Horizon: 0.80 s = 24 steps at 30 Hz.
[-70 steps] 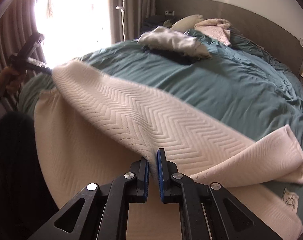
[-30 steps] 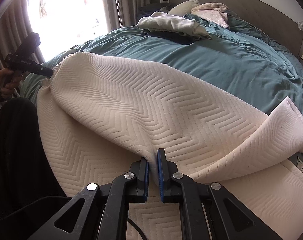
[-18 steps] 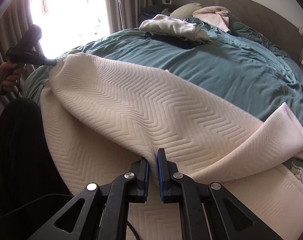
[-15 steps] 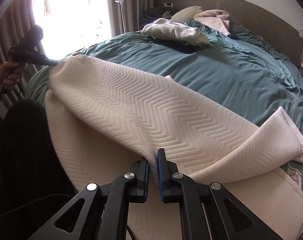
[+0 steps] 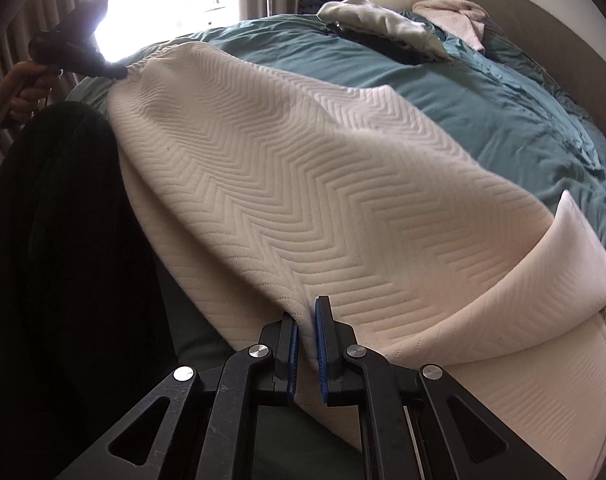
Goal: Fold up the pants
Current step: 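Lift the waistband with the left gripper while the right gripper holds the leg edge, then open both grippers and release the sweatpants onto the bed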
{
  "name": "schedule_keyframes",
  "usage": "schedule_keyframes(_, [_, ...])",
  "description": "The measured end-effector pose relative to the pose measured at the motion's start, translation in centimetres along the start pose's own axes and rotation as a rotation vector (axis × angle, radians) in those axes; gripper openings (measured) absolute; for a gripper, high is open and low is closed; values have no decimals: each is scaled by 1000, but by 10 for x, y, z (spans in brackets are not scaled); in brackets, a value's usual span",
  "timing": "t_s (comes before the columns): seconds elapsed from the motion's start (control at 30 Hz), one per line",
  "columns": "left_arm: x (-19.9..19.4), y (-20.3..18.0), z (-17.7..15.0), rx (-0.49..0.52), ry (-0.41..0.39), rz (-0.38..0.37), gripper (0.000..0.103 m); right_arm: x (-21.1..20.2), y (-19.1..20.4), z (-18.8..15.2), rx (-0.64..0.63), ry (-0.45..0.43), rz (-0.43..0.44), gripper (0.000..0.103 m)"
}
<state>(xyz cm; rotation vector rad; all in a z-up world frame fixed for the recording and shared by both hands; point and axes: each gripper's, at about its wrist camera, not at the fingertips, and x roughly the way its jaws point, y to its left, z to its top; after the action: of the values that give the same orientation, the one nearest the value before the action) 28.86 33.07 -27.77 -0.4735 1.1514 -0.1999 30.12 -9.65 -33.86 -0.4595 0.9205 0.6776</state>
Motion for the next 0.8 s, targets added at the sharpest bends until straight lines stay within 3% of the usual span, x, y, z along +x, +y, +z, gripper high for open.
schedule_keyframes(0.2, [0, 1, -1, 6, 9, 1, 13, -13, 3, 0, 25, -23, 16, 103])
schedule_keyframes(0.3, [2, 3, -2, -8, 13, -9, 13, -2, 8, -7, 16, 18, 18, 103])
schedule_keyframes(0.57, [-1, 3, -4, -22, 25, -3, 14, -5, 20, -9, 40, 10, -34, 103])
schedule_keyframes(0.8, [-23, -6, -5, -20, 7, 102, 23, -9, 38, -16, 38, 0, 85, 103])
